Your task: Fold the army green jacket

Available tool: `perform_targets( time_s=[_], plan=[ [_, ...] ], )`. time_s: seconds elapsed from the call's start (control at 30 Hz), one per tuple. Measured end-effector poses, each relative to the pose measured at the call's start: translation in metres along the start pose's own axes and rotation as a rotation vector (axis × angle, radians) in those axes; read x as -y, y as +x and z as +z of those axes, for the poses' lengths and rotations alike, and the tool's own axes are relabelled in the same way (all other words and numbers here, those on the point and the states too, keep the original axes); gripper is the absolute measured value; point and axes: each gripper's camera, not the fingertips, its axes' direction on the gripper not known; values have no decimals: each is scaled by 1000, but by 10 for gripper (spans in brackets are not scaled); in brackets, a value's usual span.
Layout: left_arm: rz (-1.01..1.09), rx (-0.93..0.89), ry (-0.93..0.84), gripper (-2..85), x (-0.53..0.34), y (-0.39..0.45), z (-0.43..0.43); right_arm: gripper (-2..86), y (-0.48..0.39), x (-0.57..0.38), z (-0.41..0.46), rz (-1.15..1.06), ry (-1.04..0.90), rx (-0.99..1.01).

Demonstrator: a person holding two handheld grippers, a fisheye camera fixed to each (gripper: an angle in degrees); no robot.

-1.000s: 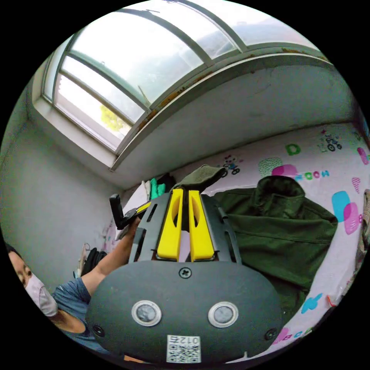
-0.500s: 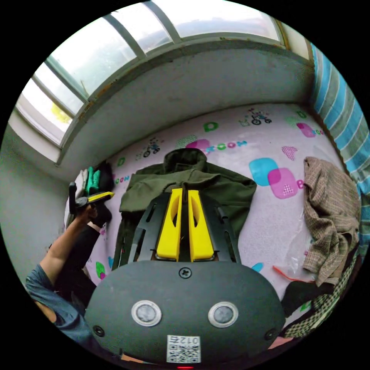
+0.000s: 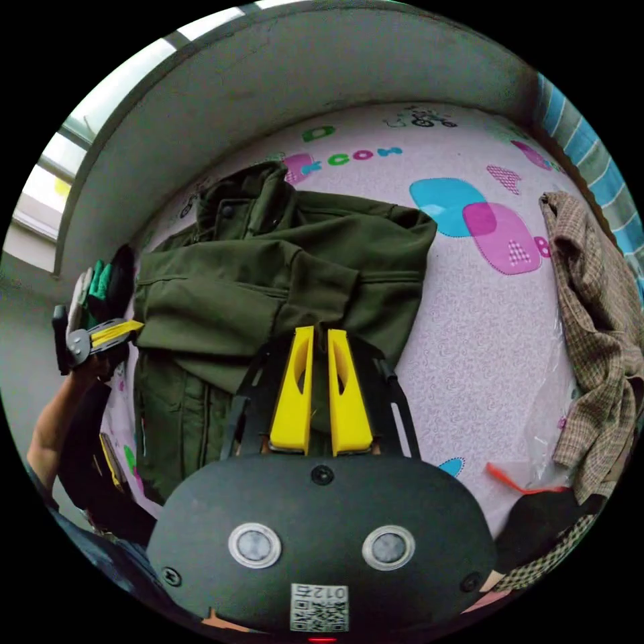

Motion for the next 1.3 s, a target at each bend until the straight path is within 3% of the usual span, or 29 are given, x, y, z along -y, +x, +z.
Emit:
perform_targets(
  time_s=[0.13,0.23,0.3,0.47,0.57,0.83,0.97,1.3],
  plan=[
    [17,-15,16,4,11,-26,-18,77,-1,-5,-12,55,68,-97],
    [-195,-124,95,15,18,-104,-36,69,-19,-19,-43,41,247,-161],
    [-302,-223,88,28,22,-146,-28,70,-46,-26,-48,-38,287,-43],
    [-531,-436,63,70,33,-222,18,77,-163,-40,18,-201,146,388],
    [-562,-517,111,86,40,-243,34,84,-199,-39,65,-135,91,498],
    [-505,-544,100,88,66,-265,67,84,-231,-18,111,-1,112,599],
    [-498,-548,117,70,69,-268,76,29,-242,-10,114,-5,113,602],
    [-317,-289,131,11,93,-234,76,-4,-256,-8,123,-49,82,604]
  ],
)
